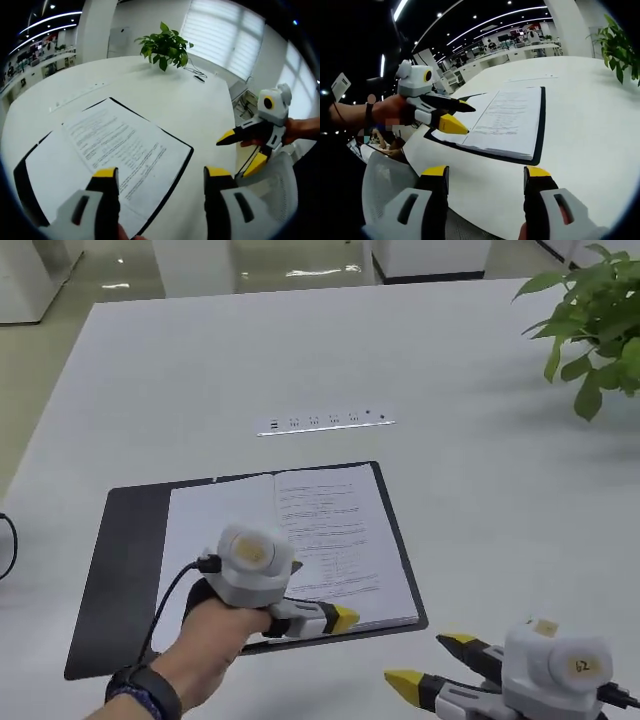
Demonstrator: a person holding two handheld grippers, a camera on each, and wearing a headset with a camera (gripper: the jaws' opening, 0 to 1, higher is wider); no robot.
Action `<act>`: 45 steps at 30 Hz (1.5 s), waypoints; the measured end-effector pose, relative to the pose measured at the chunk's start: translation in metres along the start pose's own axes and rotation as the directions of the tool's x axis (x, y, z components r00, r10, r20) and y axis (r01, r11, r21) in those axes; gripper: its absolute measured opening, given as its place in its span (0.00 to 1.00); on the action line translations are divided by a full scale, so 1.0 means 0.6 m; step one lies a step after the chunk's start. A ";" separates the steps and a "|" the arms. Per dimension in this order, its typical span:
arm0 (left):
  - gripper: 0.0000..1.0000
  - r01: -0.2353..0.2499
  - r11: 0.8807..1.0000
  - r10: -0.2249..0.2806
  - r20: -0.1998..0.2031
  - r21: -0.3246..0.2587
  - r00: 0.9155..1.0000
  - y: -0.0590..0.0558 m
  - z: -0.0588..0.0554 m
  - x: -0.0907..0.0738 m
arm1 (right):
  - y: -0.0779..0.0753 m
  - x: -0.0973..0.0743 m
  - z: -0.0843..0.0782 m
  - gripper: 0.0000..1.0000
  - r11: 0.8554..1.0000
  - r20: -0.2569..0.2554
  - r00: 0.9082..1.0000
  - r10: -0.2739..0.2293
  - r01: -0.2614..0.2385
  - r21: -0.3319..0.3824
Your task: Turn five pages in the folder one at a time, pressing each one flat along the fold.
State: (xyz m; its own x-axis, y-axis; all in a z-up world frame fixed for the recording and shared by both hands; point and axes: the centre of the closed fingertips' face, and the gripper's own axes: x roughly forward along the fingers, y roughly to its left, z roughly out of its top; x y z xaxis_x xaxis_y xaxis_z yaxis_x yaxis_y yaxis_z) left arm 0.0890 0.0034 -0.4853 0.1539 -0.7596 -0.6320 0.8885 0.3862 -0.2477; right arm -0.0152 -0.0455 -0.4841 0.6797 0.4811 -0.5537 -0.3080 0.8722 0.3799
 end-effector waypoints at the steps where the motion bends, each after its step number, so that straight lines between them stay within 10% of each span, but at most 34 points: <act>1: 0.68 0.002 1.000 -0.002 -0.002 0.004 1.000 -0.002 0.002 0.005 | 0.000 0.000 0.000 0.59 1.000 -0.001 1.000 0.001 -0.001 0.000; 24: 0.68 -0.063 0.998 0.064 0.031 -0.030 0.997 -0.029 0.006 0.123 | -0.005 -0.017 -0.009 0.58 1.000 -0.018 1.000 0.004 -0.004 0.011; 31: 0.69 -0.144 0.983 0.149 -0.036 0.118 0.988 -0.012 -0.029 0.147 | -0.024 -0.024 -0.008 0.58 0.999 -0.011 1.000 -0.014 0.014 0.033; 45: 0.74 -0.119 0.993 0.120 0.028 -0.023 0.992 -0.012 -0.006 0.155 | -0.032 -0.011 -0.009 0.56 0.998 -0.009 1.000 -0.014 0.014 0.065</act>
State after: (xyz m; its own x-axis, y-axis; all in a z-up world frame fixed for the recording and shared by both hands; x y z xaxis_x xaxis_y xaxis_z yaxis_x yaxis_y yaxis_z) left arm 0.0952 -0.0683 -0.5450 0.2715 -0.7220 -0.6364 0.8536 0.4861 -0.1873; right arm -0.0174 -0.0645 -0.4920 0.6778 0.4699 -0.5655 -0.2540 0.8714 0.4197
